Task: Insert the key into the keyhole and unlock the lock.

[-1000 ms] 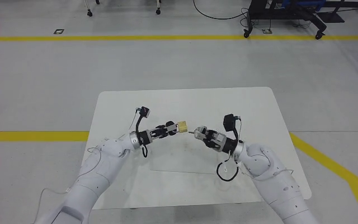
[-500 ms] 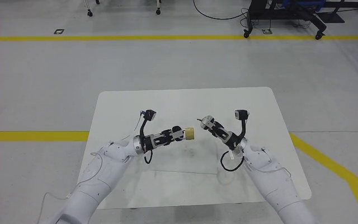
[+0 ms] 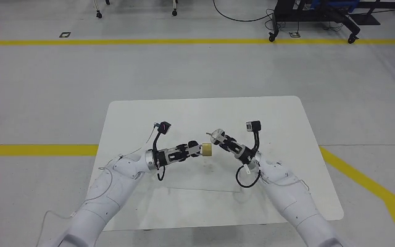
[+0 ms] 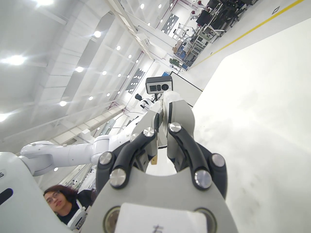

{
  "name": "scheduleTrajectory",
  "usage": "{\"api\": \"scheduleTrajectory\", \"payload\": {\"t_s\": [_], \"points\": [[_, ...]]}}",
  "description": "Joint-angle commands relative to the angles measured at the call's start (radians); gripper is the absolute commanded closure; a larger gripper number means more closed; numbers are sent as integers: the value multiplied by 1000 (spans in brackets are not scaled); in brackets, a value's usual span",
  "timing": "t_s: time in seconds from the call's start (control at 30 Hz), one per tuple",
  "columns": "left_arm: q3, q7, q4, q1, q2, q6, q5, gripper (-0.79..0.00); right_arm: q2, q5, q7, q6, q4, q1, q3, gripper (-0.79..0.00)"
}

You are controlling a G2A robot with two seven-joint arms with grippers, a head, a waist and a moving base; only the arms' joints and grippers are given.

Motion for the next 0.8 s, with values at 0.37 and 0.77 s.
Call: {"api": "scheduleTrajectory", "payload": {"t_s": [0.37, 0.77], "points": [[8, 58, 47, -16, -10, 12, 54, 0, -24, 171, 198, -18, 76, 39, -17, 0], [-3, 51, 40, -13, -7, -23, 46, 0, -47, 140, 144, -30, 158, 71, -14, 0]]}}
